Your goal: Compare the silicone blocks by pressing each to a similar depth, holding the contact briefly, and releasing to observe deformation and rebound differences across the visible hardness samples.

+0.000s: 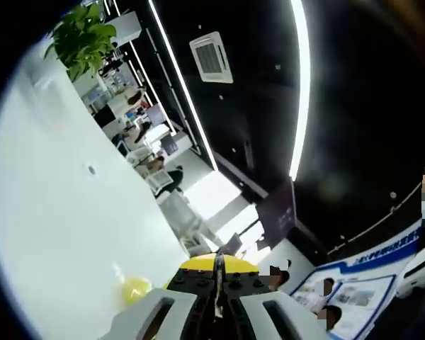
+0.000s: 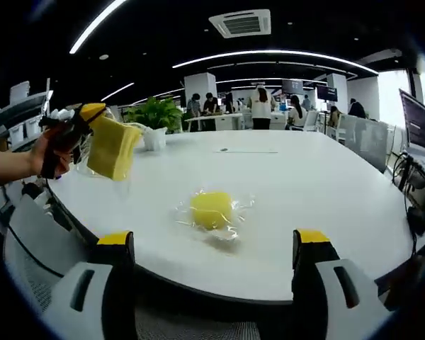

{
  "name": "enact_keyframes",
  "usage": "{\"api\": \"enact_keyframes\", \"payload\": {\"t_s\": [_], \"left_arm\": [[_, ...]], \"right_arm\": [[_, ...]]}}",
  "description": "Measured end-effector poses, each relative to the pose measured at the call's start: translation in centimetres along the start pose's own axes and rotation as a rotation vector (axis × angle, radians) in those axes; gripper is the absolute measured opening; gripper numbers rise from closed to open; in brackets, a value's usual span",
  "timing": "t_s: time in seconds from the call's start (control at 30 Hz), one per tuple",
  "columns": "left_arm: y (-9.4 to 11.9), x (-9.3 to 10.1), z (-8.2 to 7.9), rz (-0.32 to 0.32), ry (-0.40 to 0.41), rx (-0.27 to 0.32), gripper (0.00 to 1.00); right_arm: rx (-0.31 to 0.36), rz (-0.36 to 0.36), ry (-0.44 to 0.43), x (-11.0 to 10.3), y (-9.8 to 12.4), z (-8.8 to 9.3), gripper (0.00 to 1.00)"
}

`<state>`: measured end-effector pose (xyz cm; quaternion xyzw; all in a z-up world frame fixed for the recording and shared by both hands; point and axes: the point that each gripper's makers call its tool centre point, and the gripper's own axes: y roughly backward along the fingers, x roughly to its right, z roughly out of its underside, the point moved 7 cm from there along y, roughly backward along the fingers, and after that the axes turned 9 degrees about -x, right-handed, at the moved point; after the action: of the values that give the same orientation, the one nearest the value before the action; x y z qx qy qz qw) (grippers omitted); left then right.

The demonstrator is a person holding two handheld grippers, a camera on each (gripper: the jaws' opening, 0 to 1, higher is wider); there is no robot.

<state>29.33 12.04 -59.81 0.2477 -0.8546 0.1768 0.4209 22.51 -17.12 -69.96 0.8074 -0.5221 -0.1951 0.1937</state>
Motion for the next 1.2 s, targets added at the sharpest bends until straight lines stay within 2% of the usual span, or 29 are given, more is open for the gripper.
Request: {"api": "enact_keyframes", "payload": {"t_s": [0.03, 0.07, 0.13, 0.3, 0.37, 0.4, 0.43, 0.47, 0.57, 0.7, 0.73, 0.83, 0.97, 1.07, 1.13, 1.2], "left_arm": [[-0.1, -0.5, 0.2, -0.006, 0.018, 0.001, 0.0], [-0.2, -1.5, 0.4, -0.042, 0.048, 0.015, 0.0], [-0.3, -2.9, 0.8, -0.067, 0.076, 0.024, 0.0], [-0.8, -6.2, 1.0, -0.147, 0.097, 0.011, 0.0], [-0.6, -7.3, 1.4, -0.214, 0.054, -0.028, 0.0], [-0.6, -7.8, 1.5, -0.228, 0.063, -0.034, 0.0], [-0.6, -7.8, 1.2, -0.214, 0.065, -0.003, 0.0], [-0.5, -8.3, 0.8, -0.237, 0.074, 0.004, 0.0], [-0.3, -9.7, 0.2, -0.316, 0.019, 0.034, 0.0], [-0.2, -11.6, -0.6, -0.374, 0.056, 0.084, 0.0], [-0.1, -12.2, -0.7, -0.414, 0.044, 0.088, 0.0], [-0.4, -13.1, -1.0, -0.427, 0.062, 0.098, 0.0], [-1.0, -14.1, -1.5, -0.473, 0.025, 0.073, 0.0], [-1.0, -15.2, -1.4, -0.545, -0.037, 0.038, 0.0], [-0.7, -16.1, -1.3, -0.602, -0.04, 0.03, 0.0], [-0.3, -16.9, -1.4, -0.607, -0.025, 0.034, 0.0]], "right_arm": [[-0.002, 0.003, -0.014, 0.2, 0.0, 0.2, 0.87], [0.011, -0.004, -0.063, 0.1, 0.1, 0.1, 0.87], [0.041, 0.001, -0.048, 0.3, 0.1, -0.4, 0.89], [0.034, -0.004, -0.033, 0.2, -0.1, -0.3, 0.9], [0.036, -0.016, -0.053, 0.2, -0.2, -0.3, 0.9], [0.039, -0.017, -0.055, 0.2, -0.2, -0.4, 0.9], [0.04, -0.016, -0.054, 0.2, -0.2, -0.4, 0.9], [0.039, -0.013, -0.051, 0.2, -0.2, -0.4, 0.9], [0.021, -0.018, -0.059, 0.1, -0.3, -0.2, 0.89], [-0.005, -0.029, -0.023, -0.2, -0.4, -0.1, 0.89], [-0.012, -0.03, -0.023, -0.2, -0.4, 0.0, 0.9], [-0.022, -0.034, -0.02, -0.3, -0.4, 0.1, 0.9], [-0.036, -0.043, -0.024, -0.3, -0.4, 0.1, 0.85], [-0.04, -0.043, -0.026, -0.3, -0.4, 0.2, 0.85], [-0.045, -0.046, -0.027, -0.4, -0.4, 0.2, 0.85], [-0.046, -0.047, -0.027, -0.4, -0.5, 0.2, 0.85]]}}
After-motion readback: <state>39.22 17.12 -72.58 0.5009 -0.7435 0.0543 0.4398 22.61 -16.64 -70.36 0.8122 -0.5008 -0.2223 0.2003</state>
